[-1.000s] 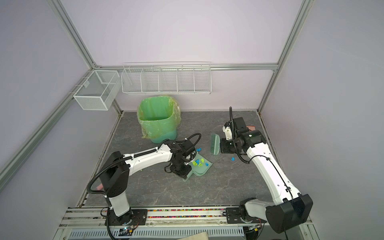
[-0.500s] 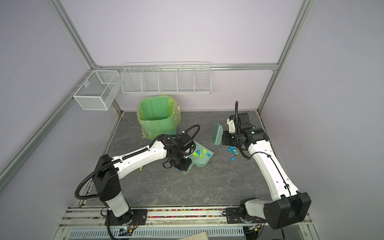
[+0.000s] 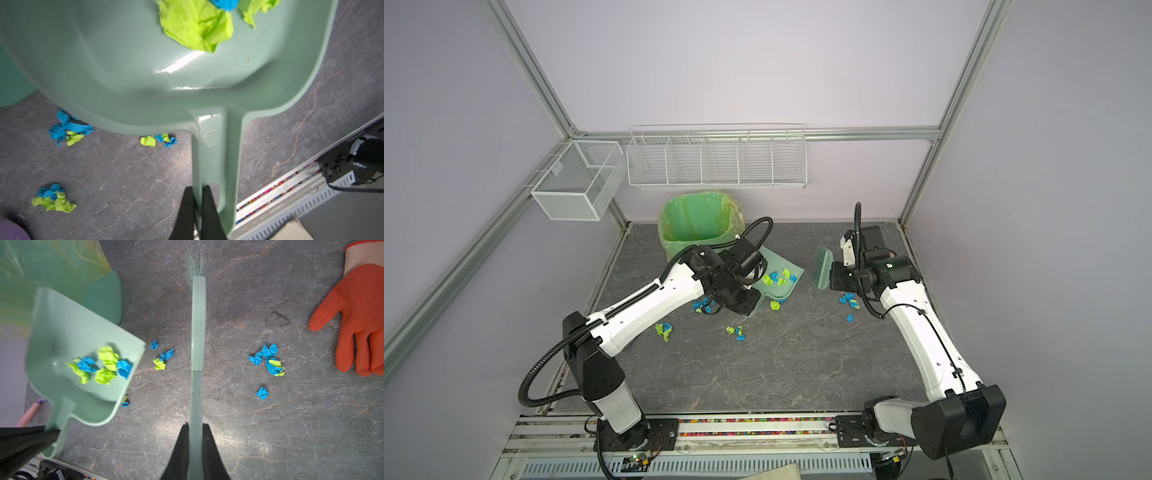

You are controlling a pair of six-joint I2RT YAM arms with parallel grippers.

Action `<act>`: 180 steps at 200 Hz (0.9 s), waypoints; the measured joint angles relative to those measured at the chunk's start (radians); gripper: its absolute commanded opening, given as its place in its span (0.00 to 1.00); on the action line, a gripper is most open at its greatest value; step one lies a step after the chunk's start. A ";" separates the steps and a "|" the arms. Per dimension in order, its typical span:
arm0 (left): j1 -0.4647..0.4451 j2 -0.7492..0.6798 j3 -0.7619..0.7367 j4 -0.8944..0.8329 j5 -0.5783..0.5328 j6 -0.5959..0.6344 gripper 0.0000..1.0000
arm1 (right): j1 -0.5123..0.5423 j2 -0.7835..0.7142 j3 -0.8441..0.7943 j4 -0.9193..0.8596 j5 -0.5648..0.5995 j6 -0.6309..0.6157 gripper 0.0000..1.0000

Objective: Sweep away the paper scraps from the table
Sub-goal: 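Lift the scrap-filled dustpan with the left gripper and carry it toward the wastebasket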

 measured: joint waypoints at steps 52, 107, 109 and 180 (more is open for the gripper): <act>0.044 0.040 0.204 -0.082 -0.101 0.039 0.00 | 0.000 -0.043 -0.037 -0.003 0.015 0.000 0.07; 0.064 0.078 0.321 -0.114 -0.126 0.056 0.00 | -0.001 -0.063 -0.058 -0.005 0.015 0.000 0.07; 0.065 0.080 0.324 -0.115 -0.127 0.057 0.00 | -0.001 -0.063 -0.060 -0.005 0.015 0.000 0.07; 0.121 0.124 0.481 -0.182 -0.156 0.086 0.00 | -0.001 -0.069 -0.076 0.003 0.012 0.000 0.07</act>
